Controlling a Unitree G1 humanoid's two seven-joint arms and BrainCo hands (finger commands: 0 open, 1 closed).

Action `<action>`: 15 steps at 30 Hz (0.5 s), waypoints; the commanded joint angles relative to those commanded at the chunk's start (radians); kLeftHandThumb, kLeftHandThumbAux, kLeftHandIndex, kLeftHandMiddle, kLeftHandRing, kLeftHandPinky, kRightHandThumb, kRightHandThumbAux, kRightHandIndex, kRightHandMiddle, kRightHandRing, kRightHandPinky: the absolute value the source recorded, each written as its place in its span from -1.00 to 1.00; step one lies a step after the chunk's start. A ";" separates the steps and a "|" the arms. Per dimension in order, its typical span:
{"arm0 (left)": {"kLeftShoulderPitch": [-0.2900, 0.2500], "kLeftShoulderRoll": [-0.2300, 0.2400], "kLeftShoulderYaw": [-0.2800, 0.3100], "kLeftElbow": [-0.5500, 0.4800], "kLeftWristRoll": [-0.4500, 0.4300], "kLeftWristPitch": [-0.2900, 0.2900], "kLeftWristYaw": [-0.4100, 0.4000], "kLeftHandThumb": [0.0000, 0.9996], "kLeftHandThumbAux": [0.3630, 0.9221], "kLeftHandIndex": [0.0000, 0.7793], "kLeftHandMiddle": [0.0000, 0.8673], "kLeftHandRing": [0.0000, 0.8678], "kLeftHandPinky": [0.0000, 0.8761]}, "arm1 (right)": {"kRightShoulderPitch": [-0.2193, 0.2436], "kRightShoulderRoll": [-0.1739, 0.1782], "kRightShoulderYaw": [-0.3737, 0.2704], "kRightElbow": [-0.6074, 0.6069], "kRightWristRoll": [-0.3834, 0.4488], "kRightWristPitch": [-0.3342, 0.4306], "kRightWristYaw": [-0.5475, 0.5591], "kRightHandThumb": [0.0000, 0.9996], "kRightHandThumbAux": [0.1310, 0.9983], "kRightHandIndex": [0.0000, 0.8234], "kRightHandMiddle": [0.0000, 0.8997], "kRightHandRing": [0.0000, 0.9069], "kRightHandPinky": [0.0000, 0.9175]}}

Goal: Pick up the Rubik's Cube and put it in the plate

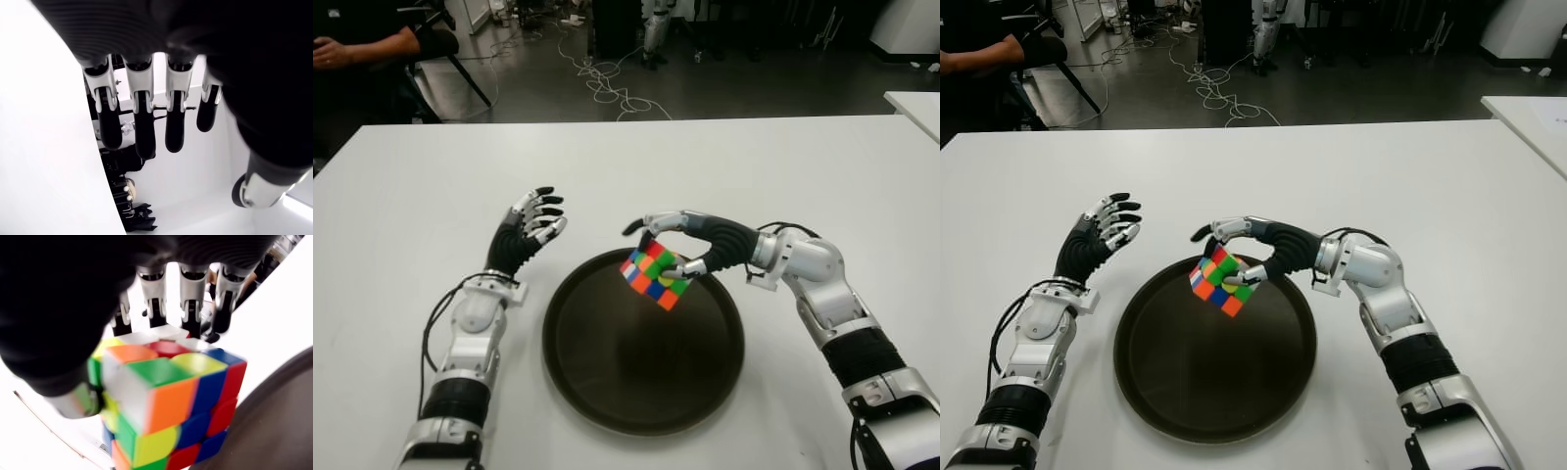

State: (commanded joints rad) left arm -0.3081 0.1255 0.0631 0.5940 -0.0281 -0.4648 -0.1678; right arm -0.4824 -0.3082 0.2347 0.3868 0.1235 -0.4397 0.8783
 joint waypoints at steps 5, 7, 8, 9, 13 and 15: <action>0.001 0.000 0.000 -0.002 0.002 -0.002 0.003 -0.76 -0.01 -0.50 -0.38 -0.35 -0.30 | 0.001 0.003 -0.007 0.001 -0.006 0.000 -0.003 -1.00 0.08 -1.00 -1.00 -1.00 -1.00; 0.001 -0.001 0.000 -0.003 0.001 -0.002 0.004 -0.76 0.00 -0.49 -0.37 -0.34 -0.30 | 0.001 0.005 -0.010 0.003 -0.009 -0.003 -0.007 -1.00 0.06 -1.00 -1.00 -1.00 -1.00; 0.002 -0.002 0.000 -0.004 0.001 -0.001 0.005 -0.76 0.00 -0.49 -0.37 -0.34 -0.30 | 0.000 0.007 -0.011 0.006 -0.011 -0.008 -0.008 -1.00 0.06 -1.00 -1.00 -1.00 -1.00; 0.002 -0.002 0.000 -0.005 0.001 -0.001 0.006 -0.76 0.01 -0.49 -0.37 -0.35 -0.30 | -0.001 0.008 -0.012 0.008 -0.012 -0.011 -0.009 -1.00 0.05 -1.00 -1.00 -1.00 -1.00; 0.001 0.001 -0.001 -0.003 0.003 -0.006 0.004 -0.75 -0.01 -0.48 -0.38 -0.36 -0.31 | -0.007 0.011 -0.015 0.023 -0.015 -0.022 -0.010 -1.00 0.02 -1.00 -1.00 -1.00 -1.00; 0.001 0.002 -0.001 -0.001 0.005 -0.011 0.004 -0.76 -0.03 -0.48 -0.39 -0.36 -0.31 | -0.008 0.012 -0.014 0.025 -0.018 -0.027 -0.011 -1.00 0.00 -1.00 -1.00 -1.00 -1.00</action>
State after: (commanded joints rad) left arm -0.3072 0.1277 0.0622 0.5928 -0.0233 -0.4763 -0.1642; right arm -0.4904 -0.2964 0.2204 0.4120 0.1058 -0.4669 0.8668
